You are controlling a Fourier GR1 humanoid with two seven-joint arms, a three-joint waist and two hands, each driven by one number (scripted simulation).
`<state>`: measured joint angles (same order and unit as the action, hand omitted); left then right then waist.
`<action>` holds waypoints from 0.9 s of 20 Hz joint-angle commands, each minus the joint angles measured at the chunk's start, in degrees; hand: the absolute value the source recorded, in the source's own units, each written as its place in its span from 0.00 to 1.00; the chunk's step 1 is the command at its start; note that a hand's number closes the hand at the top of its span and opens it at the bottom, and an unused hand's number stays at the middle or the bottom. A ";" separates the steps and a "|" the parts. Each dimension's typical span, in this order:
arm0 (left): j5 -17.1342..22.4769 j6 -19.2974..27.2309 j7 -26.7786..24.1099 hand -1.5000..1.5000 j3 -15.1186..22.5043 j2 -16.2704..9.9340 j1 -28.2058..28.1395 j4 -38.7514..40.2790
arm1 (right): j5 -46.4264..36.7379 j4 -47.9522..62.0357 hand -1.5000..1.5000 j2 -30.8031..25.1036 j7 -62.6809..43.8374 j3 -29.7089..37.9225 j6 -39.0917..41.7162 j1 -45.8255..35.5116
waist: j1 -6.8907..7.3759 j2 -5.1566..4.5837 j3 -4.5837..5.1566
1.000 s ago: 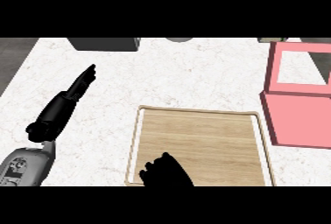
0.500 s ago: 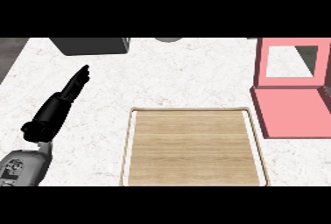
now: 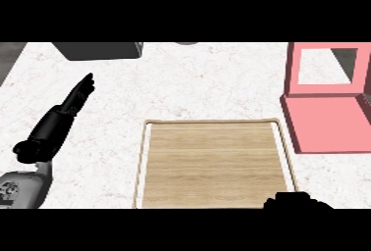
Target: Pick the bell pepper from the tray and place it in the cardboard box
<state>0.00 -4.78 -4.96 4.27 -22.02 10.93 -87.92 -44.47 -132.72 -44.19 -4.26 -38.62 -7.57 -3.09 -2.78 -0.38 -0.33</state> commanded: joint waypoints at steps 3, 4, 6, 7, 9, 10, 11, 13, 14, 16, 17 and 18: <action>-0.33 -0.57 0.98 0.50 1.43 0.61 0.09 -1.87 | 21.25 0.97 1.00 -3.28 1.80 18.29 -2.40 4.53 | 1.44 -0.15 0.03; 0.09 -1.05 2.12 0.50 1.45 0.48 1.28 -2.59 | 25.44 3.19 1.00 -3.51 2.47 21.66 -1.22 2.86 | 2.19 -0.23 0.06; -0.32 -0.28 1.30 0.50 1.07 1.02 1.32 -1.22 | 31.95 8.23 1.00 -6.43 5.99 28.63 0.81 2.28 | 2.08 -0.30 0.08; -0.74 -0.16 -0.20 0.50 1.41 1.66 0.91 0.12 | 35.69 11.48 1.00 -6.50 8.34 31.82 1.69 0.48 | 2.48 -0.35 0.14; -0.43 -0.80 2.05 0.50 1.38 1.36 2.13 -0.73 | 38.30 19.39 1.00 -10.38 14.34 37.94 5.38 -1.73 | 2.74 -0.04 0.17; 0.32 -2.47 0.93 0.50 0.77 0.10 1.52 -1.75 | 37.12 24.49 1.00 -11.19 16.59 37.77 7.28 -2.98 | 3.48 0.01 0.22; -2.36 -0.08 -0.79 0.50 2.35 2.30 1.94 0.54 | 39.18 26.18 1.00 -13.83 19.02 39.80 10.43 -3.14 | 2.82 -0.03 0.25; 0.40 -2.62 0.95 0.50 0.89 0.88 3.20 -0.36 | 36.82 35.18 1.00 -16.73 22.44 38.81 14.27 -6.20 | 4.43 -0.34 0.25; -1.61 -1.22 2.38 0.50 3.14 2.58 4.06 -0.90 | 36.23 38.29 1.00 -17.20 22.97 37.23 16.38 -6.79 | 4.48 -0.34 0.25; -0.27 -2.53 2.16 0.50 2.41 2.37 4.49 0.41 | 33.46 43.86 1.00 -19.35 27.95 35.18 19.34 -5.51 | 4.51 -0.47 0.23; -1.48 -1.59 1.34 0.50 2.32 2.19 3.65 0.02 | 32.30 46.60 1.00 -19.18 29.34 33.52 20.67 -6.57 | 5.08 -0.44 0.24; -1.91 -1.68 0.20 0.50 3.39 3.30 3.38 0.97 | 31.07 49.53 1.00 -19.20 29.72 32.15 22.15 -9.42 | 5.58 -0.57 0.27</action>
<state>-1.06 -6.43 -3.80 6.54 -19.89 14.35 -87.80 -11.17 -93.73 -60.97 20.19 -4.38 8.94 -9.02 1.74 -0.80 -0.09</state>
